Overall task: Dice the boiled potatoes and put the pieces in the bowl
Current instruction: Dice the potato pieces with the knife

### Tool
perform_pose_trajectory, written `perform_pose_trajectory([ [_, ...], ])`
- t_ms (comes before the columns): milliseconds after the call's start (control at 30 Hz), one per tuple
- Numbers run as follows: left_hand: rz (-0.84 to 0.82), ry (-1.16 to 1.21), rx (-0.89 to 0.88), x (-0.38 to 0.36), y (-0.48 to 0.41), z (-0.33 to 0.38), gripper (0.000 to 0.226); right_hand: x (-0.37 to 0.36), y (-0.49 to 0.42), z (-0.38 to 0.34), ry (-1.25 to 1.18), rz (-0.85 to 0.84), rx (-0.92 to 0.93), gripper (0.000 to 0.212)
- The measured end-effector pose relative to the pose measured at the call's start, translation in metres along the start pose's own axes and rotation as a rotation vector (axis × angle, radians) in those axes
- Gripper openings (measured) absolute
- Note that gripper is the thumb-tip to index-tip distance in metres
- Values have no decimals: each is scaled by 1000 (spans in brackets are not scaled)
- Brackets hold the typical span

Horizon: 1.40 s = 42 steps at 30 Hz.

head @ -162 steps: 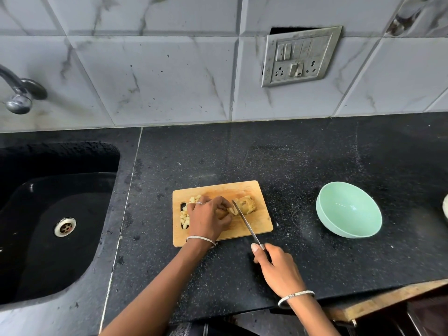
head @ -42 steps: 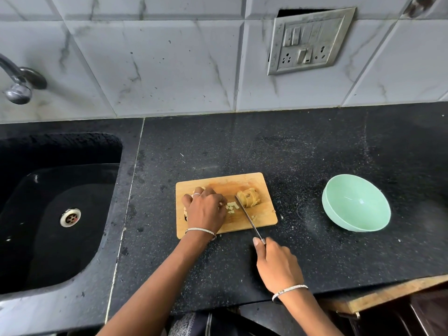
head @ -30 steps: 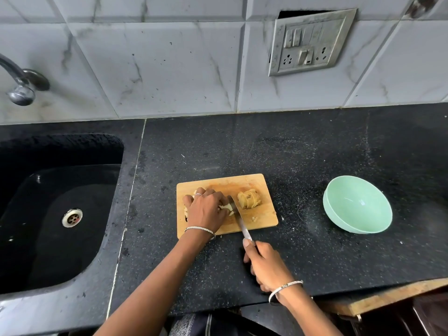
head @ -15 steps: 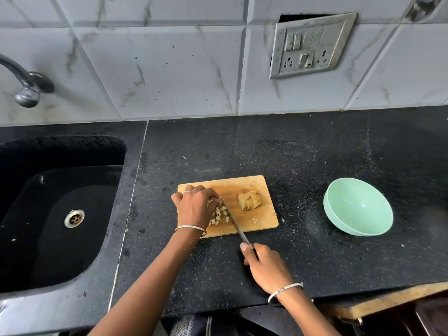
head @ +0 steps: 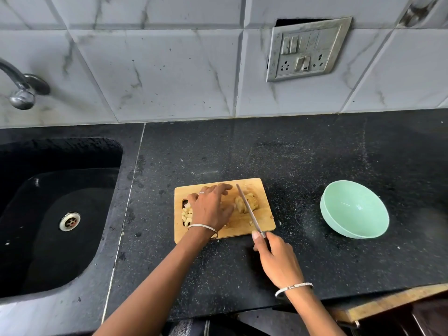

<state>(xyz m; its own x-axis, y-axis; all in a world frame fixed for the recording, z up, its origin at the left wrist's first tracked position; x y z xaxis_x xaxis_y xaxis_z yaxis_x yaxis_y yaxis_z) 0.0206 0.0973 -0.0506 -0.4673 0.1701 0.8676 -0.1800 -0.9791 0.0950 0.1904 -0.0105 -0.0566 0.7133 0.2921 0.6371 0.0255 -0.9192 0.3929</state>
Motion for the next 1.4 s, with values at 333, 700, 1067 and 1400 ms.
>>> perform_pose_trajectory([
  [333,-32,69,-16,-15,-7,8,38,5,0,6,-43,-11,-32,40],
  [700,0,106,8,-10,1,-9,36,-2,-2,13,77,-46,-34,47],
  [1067,-105,-71,34,1,4,-7,42,-15,-1,1,102,-73,-48,45],
  [1400,-104,-147,37,-2,2,-3,35,-24,1,-11,78,-115,-101,47],
])
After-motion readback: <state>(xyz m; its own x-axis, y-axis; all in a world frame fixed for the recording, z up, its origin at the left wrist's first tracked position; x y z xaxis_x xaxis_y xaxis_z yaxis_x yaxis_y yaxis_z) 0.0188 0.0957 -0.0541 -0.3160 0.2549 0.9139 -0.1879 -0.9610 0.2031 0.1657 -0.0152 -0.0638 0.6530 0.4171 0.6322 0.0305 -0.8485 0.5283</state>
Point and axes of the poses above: each hand's wrist, its own y-axis away from the middle knuckle, its own x-axis out of the back of the hand, z = x × y, the point moved 3 cm from there along -y, towards the middle knuckle, and after that the axes turned 11 degrees about -z, right-handed, at the moved point
